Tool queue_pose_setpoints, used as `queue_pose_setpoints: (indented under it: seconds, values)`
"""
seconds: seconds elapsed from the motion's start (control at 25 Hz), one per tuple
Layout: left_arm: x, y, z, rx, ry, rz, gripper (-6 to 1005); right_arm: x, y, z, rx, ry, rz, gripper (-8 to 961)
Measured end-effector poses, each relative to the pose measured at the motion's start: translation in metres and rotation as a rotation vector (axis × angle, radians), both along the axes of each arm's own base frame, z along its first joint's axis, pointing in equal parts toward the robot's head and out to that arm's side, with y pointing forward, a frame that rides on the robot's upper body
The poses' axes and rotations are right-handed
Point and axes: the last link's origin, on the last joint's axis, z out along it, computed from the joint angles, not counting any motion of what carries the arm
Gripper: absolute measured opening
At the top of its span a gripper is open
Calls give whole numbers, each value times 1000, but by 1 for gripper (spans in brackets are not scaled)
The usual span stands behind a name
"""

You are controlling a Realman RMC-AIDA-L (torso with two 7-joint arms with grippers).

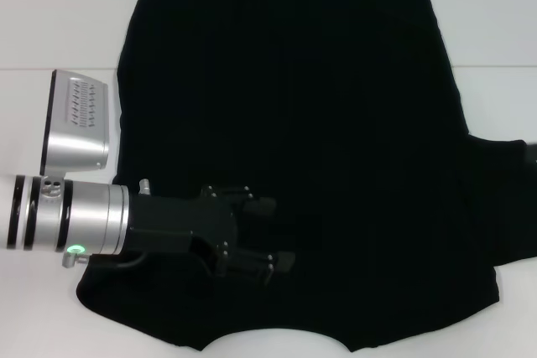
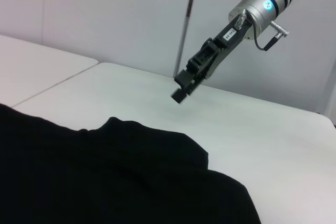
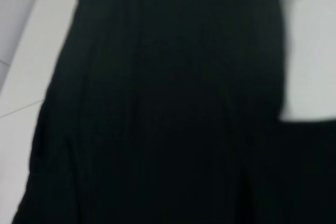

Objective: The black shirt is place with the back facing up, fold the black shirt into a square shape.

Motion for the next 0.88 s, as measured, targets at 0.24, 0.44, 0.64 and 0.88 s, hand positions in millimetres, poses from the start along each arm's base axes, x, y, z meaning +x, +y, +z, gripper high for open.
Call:
queue_pose_setpoints:
  seconds: [0.24,0.44,0.64,0.88]
  values:
    - [-2,0,-1,28,19,-47,889,18,-20,-3,-51,13,-105,864]
    - [-5,3,-2,48,35,-37,887,27,-26,-18,-82,4,-142,856]
    - [-5,4,-2,49,36,-34,887,30,-26,-27,-100,-16,-158,848]
    - [-5,5,-3,51,39,-28,887,34,-26,-32,-101,-38,-166,838]
